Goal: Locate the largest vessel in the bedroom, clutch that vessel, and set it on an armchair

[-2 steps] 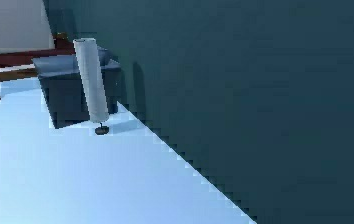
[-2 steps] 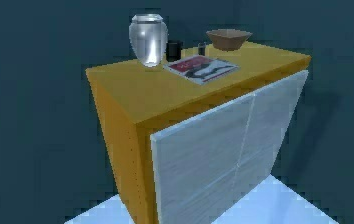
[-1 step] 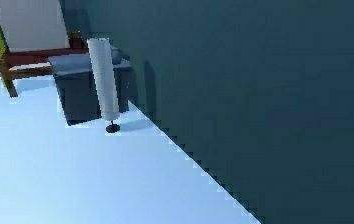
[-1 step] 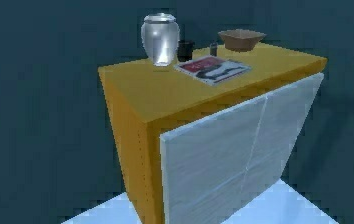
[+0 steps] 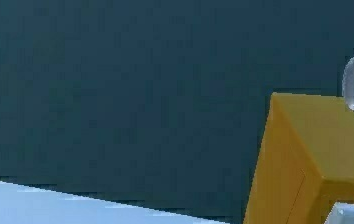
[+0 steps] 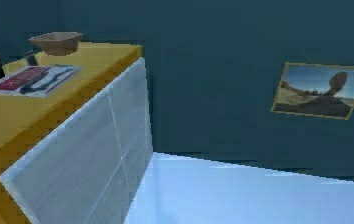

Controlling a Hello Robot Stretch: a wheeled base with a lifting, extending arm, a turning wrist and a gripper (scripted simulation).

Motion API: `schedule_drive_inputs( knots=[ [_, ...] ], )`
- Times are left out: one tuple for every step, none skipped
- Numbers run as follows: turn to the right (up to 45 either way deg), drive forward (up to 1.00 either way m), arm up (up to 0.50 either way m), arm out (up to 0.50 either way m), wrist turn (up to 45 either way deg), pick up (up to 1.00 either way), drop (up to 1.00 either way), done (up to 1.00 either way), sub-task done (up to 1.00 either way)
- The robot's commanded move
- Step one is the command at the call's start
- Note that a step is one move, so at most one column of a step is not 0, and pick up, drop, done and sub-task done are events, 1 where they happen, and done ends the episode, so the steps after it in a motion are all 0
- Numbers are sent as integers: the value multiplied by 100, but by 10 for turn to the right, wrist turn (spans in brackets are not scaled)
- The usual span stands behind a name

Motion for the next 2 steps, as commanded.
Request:
schedule_drive_inputs(
  knots=[
    [450, 0, 0, 0, 0, 0, 0, 0, 0],
    [330, 0, 0, 0, 0, 0, 0, 0, 0]
  ],
)
